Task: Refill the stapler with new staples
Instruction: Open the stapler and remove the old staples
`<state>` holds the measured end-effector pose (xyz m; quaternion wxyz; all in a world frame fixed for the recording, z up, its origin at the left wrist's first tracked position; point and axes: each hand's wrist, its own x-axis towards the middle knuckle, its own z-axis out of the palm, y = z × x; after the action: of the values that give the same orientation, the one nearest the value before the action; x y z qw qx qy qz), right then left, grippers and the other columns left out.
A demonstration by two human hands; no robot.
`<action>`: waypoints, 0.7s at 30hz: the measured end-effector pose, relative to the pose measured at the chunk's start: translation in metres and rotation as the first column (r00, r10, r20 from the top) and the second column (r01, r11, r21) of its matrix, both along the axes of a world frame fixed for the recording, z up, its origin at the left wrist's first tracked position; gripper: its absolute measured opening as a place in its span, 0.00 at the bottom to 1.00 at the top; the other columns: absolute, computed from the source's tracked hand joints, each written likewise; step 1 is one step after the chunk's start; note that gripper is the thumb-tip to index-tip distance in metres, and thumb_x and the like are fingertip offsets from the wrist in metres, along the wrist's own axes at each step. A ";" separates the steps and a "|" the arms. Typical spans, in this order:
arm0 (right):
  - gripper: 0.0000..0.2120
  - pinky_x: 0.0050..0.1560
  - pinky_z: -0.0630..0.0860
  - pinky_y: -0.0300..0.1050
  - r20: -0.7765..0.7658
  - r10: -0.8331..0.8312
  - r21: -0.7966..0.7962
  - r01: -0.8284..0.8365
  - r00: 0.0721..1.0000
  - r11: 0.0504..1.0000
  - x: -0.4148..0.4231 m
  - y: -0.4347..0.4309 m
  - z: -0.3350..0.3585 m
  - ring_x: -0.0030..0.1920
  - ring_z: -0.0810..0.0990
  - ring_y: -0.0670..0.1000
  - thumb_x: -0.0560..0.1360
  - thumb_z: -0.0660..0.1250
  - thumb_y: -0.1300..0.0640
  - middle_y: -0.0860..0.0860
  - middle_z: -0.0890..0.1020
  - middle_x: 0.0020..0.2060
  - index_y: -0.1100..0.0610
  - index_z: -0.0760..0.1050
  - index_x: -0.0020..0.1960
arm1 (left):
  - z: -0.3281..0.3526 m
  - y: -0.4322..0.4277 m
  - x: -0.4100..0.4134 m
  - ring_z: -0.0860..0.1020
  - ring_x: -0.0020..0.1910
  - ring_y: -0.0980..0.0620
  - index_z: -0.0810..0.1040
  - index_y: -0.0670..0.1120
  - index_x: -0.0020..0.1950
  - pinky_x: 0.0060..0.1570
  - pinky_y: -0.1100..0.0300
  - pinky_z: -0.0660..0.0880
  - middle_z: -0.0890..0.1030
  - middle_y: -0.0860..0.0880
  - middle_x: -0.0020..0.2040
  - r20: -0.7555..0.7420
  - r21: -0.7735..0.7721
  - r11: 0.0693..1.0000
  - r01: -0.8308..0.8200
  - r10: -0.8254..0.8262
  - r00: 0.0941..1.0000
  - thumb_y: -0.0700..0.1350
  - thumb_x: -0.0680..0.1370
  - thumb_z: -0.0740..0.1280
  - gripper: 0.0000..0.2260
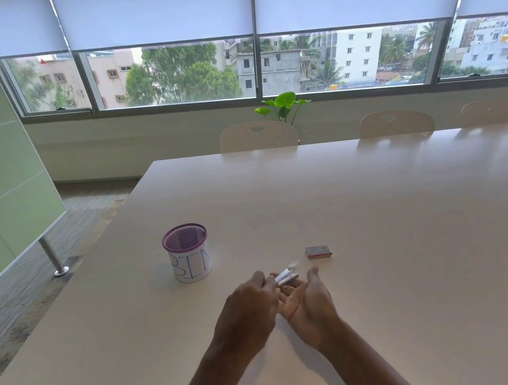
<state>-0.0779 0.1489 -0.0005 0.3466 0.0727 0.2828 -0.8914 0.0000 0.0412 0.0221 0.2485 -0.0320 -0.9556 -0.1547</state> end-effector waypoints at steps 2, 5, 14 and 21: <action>0.43 0.62 0.73 0.56 -0.024 0.054 -0.041 -0.055 0.998 0.998 0.002 -0.001 0.000 0.59 0.80 0.65 0.79 0.41 0.33 0.73 0.76 0.60 0.72 0.66 0.67 | 0.000 0.007 0.001 0.82 0.42 0.49 0.78 0.43 0.56 0.41 0.60 0.79 0.80 0.47 0.49 -0.009 -0.140 0.989 0.044 -0.046 0.999 0.44 0.81 0.61 0.09; 0.45 0.69 0.68 0.58 -0.037 0.062 0.000 -0.062 0.997 0.998 0.000 -0.001 -0.002 0.63 0.77 0.66 0.78 0.40 0.33 0.73 0.76 0.60 0.73 0.66 0.67 | -0.002 0.006 -0.003 0.82 0.45 0.48 0.78 0.44 0.58 0.44 0.57 0.79 0.79 0.48 0.52 -0.001 -0.053 0.998 0.042 -0.042 0.999 0.44 0.82 0.58 0.11; 0.39 0.43 0.82 0.53 -0.164 -0.045 0.190 0.077 0.985 0.979 -0.006 0.001 0.001 0.48 0.85 0.65 0.79 0.46 0.35 0.71 0.83 0.48 0.72 0.71 0.58 | -0.018 -0.014 -0.011 0.73 0.25 0.53 0.84 0.44 0.41 0.25 0.62 0.72 0.80 0.47 0.30 0.079 0.928 0.363 -0.088 0.039 0.996 0.42 0.79 0.66 0.10; 0.17 0.27 0.71 0.40 -0.511 0.200 0.599 0.179 0.836 0.781 -0.001 0.009 0.005 0.27 0.77 0.51 0.83 0.56 0.55 0.59 0.82 0.31 0.65 0.77 0.46 | -0.015 -0.024 -0.012 0.74 0.24 0.54 0.82 0.38 0.47 0.24 0.65 0.74 0.83 0.45 0.34 0.050 0.980 -0.195 -0.032 0.087 0.995 0.42 0.79 0.65 0.08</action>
<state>-0.0789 0.1576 0.0041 0.2119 -0.0765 0.6491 -0.7266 -0.0119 0.0174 0.0075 0.2067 0.2138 -0.4836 -0.8232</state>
